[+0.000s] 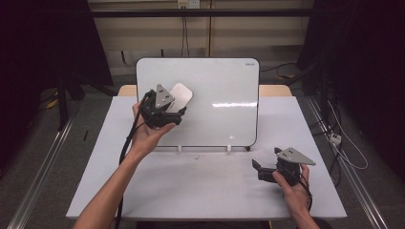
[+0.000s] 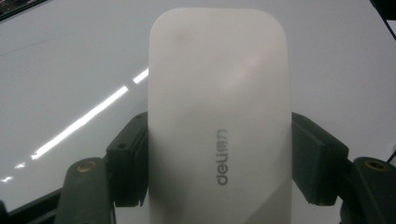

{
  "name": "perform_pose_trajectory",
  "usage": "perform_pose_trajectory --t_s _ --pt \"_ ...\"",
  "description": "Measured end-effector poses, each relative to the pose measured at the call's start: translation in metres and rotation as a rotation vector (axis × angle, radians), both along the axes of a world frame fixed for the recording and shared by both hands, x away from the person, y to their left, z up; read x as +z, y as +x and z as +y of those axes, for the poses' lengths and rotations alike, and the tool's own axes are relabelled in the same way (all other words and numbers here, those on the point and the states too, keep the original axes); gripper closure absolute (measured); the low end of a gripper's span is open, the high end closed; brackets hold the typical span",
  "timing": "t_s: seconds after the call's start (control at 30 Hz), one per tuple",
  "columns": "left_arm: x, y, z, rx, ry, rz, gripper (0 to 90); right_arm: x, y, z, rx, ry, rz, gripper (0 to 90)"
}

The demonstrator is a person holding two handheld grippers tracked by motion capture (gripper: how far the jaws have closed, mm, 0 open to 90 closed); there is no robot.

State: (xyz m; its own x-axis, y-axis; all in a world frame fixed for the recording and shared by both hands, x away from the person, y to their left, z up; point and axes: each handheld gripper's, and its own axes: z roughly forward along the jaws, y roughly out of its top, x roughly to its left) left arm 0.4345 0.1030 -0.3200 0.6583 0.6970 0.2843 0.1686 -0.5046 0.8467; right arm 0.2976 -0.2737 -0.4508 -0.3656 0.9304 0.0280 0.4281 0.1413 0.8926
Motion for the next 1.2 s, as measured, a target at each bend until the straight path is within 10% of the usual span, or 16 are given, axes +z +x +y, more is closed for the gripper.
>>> perform_pose_trajectory --t_s 1.2 --pt "-0.021 -0.029 0.06 0.127 -0.002 0.02 31.0 0.0 -0.001 -0.003 -0.005 0.015 0.002 4.4"
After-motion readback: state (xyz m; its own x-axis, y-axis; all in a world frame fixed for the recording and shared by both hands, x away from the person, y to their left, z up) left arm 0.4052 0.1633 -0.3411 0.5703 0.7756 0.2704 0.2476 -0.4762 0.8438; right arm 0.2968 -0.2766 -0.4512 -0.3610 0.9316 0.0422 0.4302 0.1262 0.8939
